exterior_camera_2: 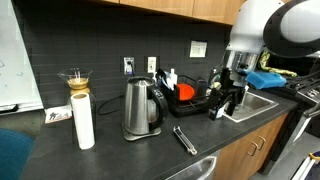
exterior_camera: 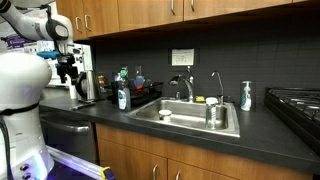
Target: Remove the safety knife from the dish rack
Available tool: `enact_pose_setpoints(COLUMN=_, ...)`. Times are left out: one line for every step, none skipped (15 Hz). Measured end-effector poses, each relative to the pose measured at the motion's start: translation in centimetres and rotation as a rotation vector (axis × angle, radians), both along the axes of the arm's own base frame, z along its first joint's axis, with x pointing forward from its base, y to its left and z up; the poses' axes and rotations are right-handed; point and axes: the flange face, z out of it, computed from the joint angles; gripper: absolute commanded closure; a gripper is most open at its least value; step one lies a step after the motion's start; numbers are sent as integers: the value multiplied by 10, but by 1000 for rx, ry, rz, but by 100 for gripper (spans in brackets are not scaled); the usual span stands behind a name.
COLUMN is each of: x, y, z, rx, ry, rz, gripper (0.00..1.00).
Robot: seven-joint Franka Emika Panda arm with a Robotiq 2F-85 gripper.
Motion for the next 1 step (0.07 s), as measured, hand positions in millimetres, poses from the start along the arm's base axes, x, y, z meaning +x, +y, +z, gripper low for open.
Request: enact_pose_setpoints(x=0, y=0, z=0, rx=0, ry=0, rz=0, gripper=0)
